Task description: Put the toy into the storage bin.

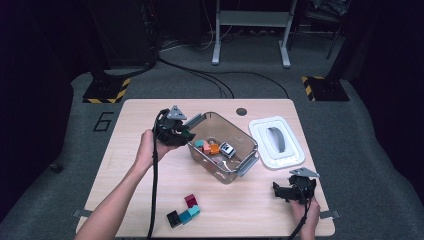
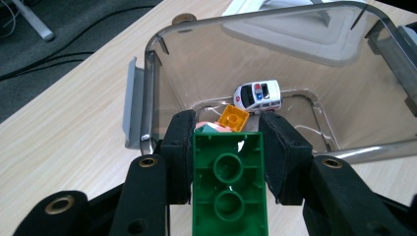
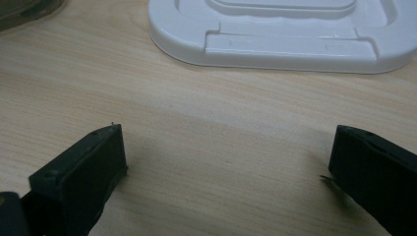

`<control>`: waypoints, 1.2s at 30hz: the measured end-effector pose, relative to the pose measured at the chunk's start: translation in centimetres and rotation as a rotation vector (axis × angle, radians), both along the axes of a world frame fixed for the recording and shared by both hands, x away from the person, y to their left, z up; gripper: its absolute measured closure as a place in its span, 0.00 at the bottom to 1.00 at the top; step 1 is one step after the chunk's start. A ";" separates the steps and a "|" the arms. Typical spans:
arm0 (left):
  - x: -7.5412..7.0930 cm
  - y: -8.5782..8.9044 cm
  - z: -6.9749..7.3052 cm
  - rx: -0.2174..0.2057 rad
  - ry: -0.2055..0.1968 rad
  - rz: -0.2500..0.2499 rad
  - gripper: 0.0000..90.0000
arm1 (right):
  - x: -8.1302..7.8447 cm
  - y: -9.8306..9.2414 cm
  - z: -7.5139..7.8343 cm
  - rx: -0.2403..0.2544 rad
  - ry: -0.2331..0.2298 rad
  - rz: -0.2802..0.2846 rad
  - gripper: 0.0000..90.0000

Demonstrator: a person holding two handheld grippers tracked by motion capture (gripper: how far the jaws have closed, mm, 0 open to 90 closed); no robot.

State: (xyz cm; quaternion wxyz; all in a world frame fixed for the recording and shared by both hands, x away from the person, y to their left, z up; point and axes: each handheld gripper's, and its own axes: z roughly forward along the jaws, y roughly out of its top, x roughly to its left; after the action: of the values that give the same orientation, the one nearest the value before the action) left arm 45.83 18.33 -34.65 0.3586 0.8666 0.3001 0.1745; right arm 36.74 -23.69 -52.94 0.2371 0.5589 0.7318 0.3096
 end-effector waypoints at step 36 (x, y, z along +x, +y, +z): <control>4.4 -4.2 -2.9 0.021 0.078 0.005 0.66 | 0.0 0.0 0.0 0.000 -0.001 0.001 0.00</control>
State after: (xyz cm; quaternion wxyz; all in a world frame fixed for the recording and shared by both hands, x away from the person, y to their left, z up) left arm 50.24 14.18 -37.55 0.3368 0.8757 0.3143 0.1445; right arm 36.73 -23.70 -52.94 0.2372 0.5584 0.7319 0.3102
